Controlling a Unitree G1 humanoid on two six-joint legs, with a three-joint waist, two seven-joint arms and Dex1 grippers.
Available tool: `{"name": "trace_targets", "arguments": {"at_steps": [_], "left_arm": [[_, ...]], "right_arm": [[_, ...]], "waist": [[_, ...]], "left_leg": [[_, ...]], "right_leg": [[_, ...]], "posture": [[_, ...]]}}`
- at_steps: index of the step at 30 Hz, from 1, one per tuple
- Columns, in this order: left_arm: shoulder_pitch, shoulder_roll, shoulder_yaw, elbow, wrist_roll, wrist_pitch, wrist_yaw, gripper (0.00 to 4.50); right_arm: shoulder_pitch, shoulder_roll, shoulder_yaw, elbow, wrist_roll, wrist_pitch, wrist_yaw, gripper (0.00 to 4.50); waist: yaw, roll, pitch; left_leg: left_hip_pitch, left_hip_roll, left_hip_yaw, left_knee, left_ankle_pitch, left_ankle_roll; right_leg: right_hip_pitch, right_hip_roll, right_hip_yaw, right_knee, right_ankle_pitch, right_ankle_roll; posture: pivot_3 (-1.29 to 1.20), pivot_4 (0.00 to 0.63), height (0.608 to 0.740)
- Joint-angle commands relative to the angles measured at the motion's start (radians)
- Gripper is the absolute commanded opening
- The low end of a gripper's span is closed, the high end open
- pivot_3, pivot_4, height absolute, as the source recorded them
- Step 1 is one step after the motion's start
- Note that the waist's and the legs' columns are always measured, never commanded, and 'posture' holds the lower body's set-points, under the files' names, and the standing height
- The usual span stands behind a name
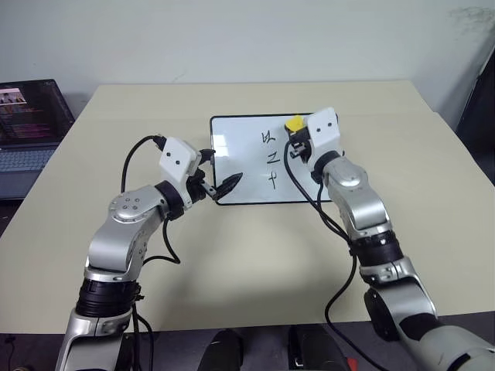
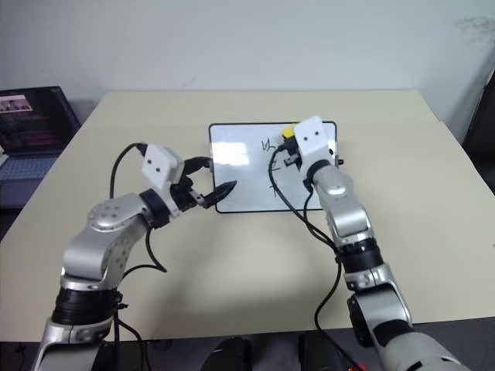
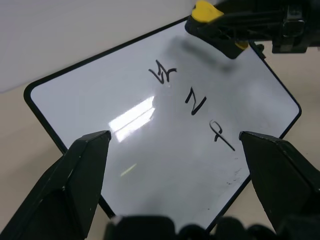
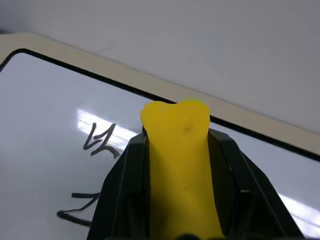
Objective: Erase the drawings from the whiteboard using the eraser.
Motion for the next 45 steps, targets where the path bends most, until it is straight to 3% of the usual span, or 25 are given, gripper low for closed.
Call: {"name": "trace_targets", "arguments": {"at_steps": [1,11,19,26,33,39,45], "left_arm": [[-0.027,0.028,0.027,0.005,0.000,0.013,-0.005,4.50],[-0.044,0.088,0.041,0.063,-0.008,-0.003,-0.077,4.50],[-0.049,0.092,0.036,0.079,-0.001,-0.016,-0.081,4.50],[-0.041,0.096,0.044,0.088,0.002,-0.028,-0.086,4.50],[-0.025,0.089,0.043,0.076,-0.003,-0.027,-0.081,4.50],[-0.027,0.078,0.032,0.076,-0.004,-0.027,-0.081,4.50],[-0.024,0.076,0.029,0.077,-0.001,-0.030,-0.087,4.50]], "right_arm": [[-0.085,0.008,0.013,0.110,-0.021,-0.095,0.015,1.23],[-0.179,0.066,0.073,0.381,-0.081,-0.242,0.050,1.23],[-0.174,0.104,0.115,0.415,-0.111,-0.229,0.082,1.23],[-0.206,0.034,0.085,0.436,-0.137,-0.236,0.042,1.23],[-0.143,-0.021,0.112,0.402,-0.163,-0.226,0.081,1.23],[-0.120,0.053,0.163,0.356,-0.177,-0.208,0.118,1.23],[-0.188,0.117,0.176,0.401,-0.192,-0.197,0.111,1.23]], "waist": [[-0.001,0.000,0.000],[-0.019,0.000,0.000],[-0.024,0.000,0.000],[-0.019,0.000,0.000],[-0.019,0.000,0.000],[-0.026,0.000,0.000],[-0.036,0.000,0.000]], "left_leg": [[0.000,0.000,0.001,0.000,0.000,0.000],[0.000,0.001,0.002,-0.001,0.000,0.001],[0.001,0.001,0.002,-0.001,0.000,0.001],[0.000,0.001,0.002,0.004,-0.001,0.001],[0.001,0.001,0.002,0.012,-0.001,0.001],[0.001,0.001,0.002,0.012,-0.001,0.001],[0.001,0.001,0.003,0.012,-0.001,0.001]], "right_leg": [[-0.001,0.000,0.001,0.000,0.000,0.000],[-0.001,-0.001,0.002,0.000,0.000,0.000],[-0.002,-0.001,0.002,0.002,0.000,0.000],[-0.003,-0.002,0.003,0.009,0.000,0.000],[-0.002,-0.002,0.003,0.015,0.000,0.000],[-0.002,0.000,0.003,0.015,0.000,0.000],[-0.003,0.004,0.005,0.015,0.002,-0.003]], "posture": [[0.00,0.150,0.740],[0.00,0.150,0.740],[0.00,0.150,0.740],[0.00,0.150,0.740],[0.00,0.150,0.740],[0.00,0.150,0.740],[0.00,0.150,0.740]]}}
